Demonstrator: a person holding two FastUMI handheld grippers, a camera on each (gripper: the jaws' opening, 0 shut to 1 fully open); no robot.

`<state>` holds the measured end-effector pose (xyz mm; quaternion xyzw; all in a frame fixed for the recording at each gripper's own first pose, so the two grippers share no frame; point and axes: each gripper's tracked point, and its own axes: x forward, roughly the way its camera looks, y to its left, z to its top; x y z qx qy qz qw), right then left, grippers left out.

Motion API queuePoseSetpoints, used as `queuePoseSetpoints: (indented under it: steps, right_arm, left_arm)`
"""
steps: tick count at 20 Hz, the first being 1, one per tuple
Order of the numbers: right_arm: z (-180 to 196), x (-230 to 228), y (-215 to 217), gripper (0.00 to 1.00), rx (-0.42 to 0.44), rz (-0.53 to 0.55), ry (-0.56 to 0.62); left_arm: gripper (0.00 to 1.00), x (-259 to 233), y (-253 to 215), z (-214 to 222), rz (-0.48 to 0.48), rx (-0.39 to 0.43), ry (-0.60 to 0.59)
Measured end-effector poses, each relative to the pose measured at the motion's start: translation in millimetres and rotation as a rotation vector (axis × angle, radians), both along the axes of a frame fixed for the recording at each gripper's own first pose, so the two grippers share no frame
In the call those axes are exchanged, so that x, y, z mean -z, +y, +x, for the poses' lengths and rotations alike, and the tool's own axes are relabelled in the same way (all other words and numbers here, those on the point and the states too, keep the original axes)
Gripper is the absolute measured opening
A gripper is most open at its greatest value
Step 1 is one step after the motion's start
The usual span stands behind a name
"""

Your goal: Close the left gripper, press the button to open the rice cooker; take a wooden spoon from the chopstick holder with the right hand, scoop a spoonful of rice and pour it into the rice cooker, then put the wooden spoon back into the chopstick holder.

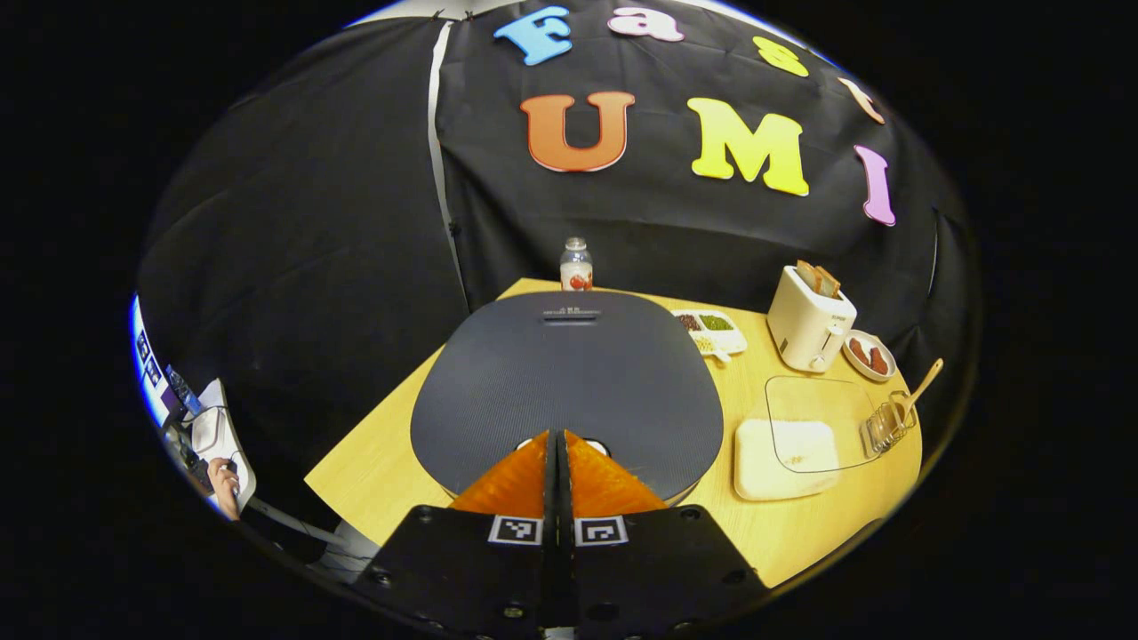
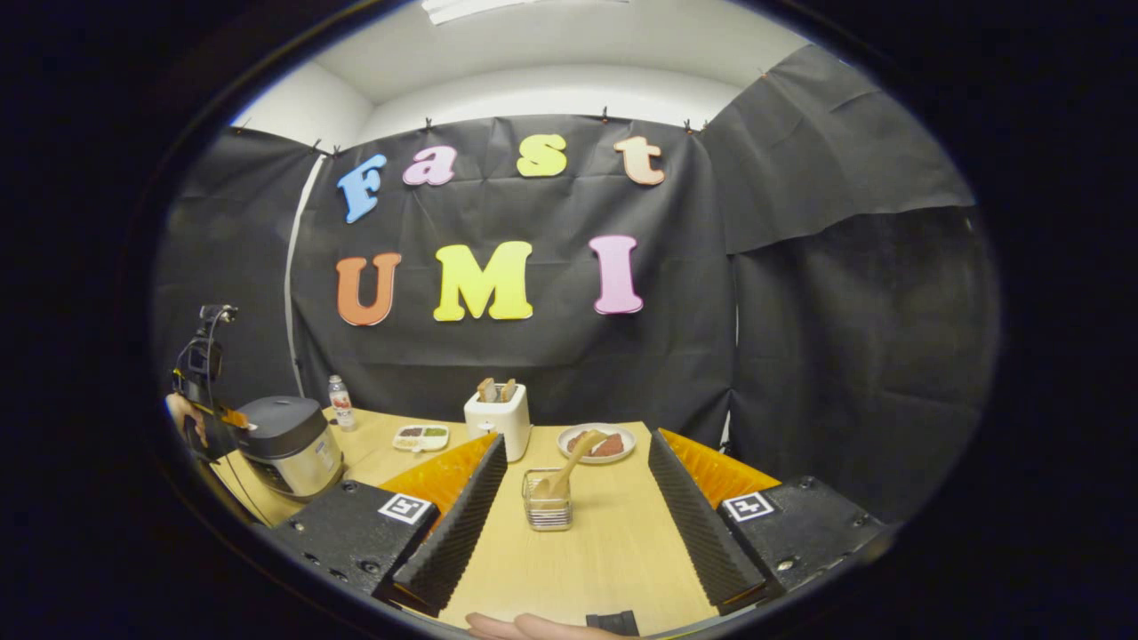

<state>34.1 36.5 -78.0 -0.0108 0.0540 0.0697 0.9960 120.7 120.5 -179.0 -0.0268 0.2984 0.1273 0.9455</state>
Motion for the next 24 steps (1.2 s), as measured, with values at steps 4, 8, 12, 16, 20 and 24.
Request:
queuePoseSetpoints:
  steps: [4, 8, 12, 16, 20, 24]
  right_arm:
    - [-7, -4, -2, 1.00, 0.004, -0.020, -0.012]
    - [-17, -10, -2, 1.00, 0.003, -0.040, -0.026]
    - [-24, -17, -10, 0.98, 0.024, -0.043, -0.053]
    - [-25, -17, -13, 1.00, 0.045, -0.033, -0.058]
    - [-20, -14, -9, 1.00, 0.036, -0.008, -0.055]
    - [-5, -6, -6, 0.98, 0.034, 0.023, -0.041]
  left_arm:
    - [0.00, 2, 2, 0, 0.014, -0.016, 0.014]
    - [0.00, -4, 2, 1, 0.016, -0.026, 0.007]
    - [0.00, -58, -3, 1, 0.052, 0.001, -0.143]
    - [0.00, -136, -37, -24, -0.016, 0.039, -0.335]
    - [0.21, -166, -58, -50, 0.029, 0.090, -0.423]
    - [0.87, -176, -83, -79, 0.032, 0.121, -0.498]
